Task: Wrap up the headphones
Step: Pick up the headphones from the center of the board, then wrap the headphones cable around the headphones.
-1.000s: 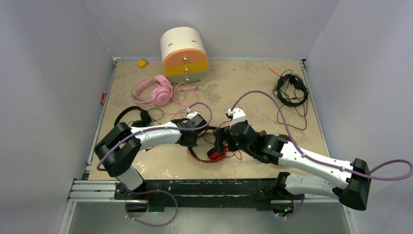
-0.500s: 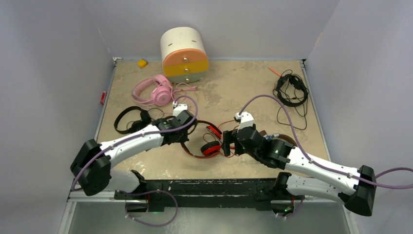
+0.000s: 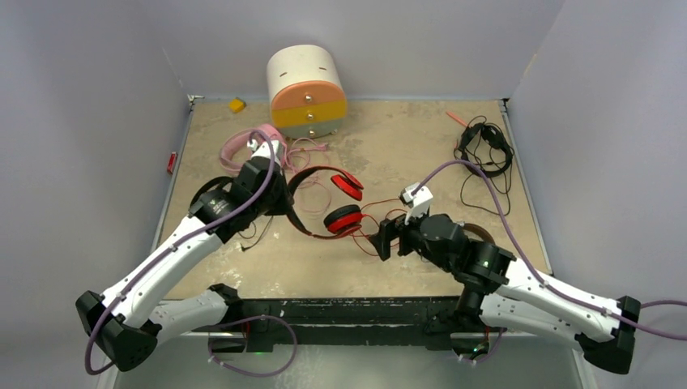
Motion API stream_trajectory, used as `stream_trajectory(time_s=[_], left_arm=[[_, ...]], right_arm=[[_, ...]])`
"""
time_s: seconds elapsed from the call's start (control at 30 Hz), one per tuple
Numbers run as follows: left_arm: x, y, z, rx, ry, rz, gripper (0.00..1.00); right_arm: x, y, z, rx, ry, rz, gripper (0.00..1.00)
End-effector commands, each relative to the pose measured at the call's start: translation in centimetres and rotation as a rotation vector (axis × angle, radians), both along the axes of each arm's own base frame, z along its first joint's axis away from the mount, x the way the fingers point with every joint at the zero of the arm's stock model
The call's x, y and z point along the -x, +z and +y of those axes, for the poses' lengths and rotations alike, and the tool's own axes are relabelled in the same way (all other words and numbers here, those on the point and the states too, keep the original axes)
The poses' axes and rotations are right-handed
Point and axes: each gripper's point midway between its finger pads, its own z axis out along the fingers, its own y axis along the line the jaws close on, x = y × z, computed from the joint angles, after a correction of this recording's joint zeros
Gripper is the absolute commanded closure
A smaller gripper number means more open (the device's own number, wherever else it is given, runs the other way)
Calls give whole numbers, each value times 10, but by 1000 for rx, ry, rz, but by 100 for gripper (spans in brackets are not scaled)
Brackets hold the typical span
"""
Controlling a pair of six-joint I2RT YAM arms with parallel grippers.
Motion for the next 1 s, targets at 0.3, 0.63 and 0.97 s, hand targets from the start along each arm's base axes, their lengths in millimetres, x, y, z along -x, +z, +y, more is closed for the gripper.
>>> stream_trajectory(time_s=[0.3, 0.63, 0.97], left_arm=[[0, 109, -18, 246, -200, -92, 100], [13, 125, -27, 335, -287, -86, 100], [3, 84, -3, 198, -198, -68, 100]], right_arm=[[16, 72, 41, -208, 318, -303, 12], [-7, 79, 43, -209, 210, -336, 36], [-10, 125, 23, -262, 132, -410, 85]])
